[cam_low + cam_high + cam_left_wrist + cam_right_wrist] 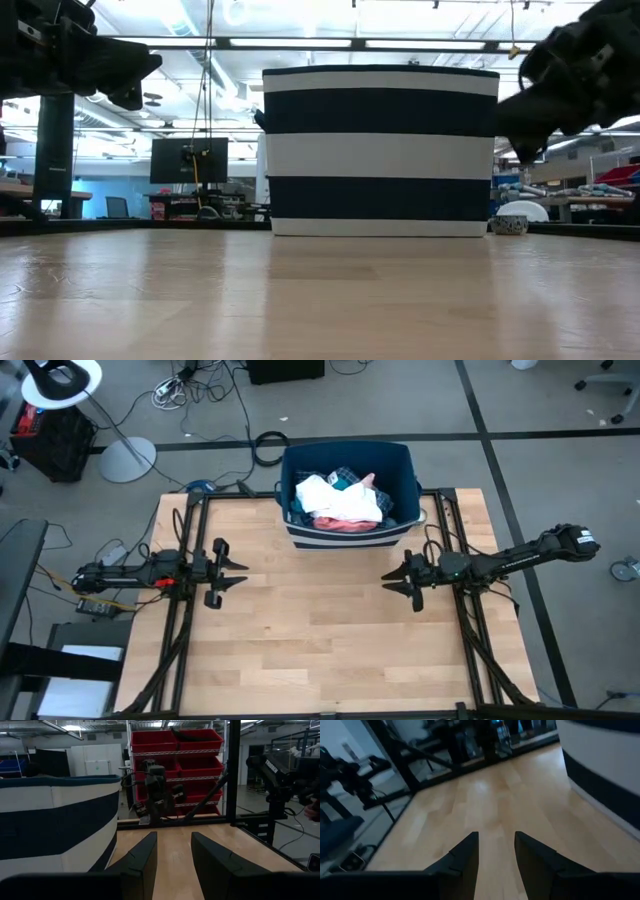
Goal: Sort clothes
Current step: Return to Home Position
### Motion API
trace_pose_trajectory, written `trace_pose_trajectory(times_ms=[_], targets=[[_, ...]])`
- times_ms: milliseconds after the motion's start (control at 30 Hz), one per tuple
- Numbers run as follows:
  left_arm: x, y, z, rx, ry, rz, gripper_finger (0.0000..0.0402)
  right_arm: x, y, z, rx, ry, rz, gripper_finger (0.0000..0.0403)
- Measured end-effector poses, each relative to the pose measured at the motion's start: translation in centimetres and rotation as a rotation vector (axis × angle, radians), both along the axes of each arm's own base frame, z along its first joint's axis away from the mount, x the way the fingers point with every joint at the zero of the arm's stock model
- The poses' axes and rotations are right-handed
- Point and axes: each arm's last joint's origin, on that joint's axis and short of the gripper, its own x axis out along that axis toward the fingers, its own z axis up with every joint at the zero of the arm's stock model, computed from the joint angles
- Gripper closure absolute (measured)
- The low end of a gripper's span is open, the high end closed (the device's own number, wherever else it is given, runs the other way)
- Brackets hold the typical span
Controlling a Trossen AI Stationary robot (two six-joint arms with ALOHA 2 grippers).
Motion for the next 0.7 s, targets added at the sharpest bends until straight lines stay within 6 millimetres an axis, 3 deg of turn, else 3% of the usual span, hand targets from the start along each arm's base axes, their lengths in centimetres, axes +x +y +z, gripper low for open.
trace_pose_trajectory(times_ms=[700], targets=[[0.0, 0.0, 0.0, 0.0, 0.0, 0.0, 0.0276, -3.7, -0.8, 0.8, -0.06, -0.064, -0.119, 0.0276]])
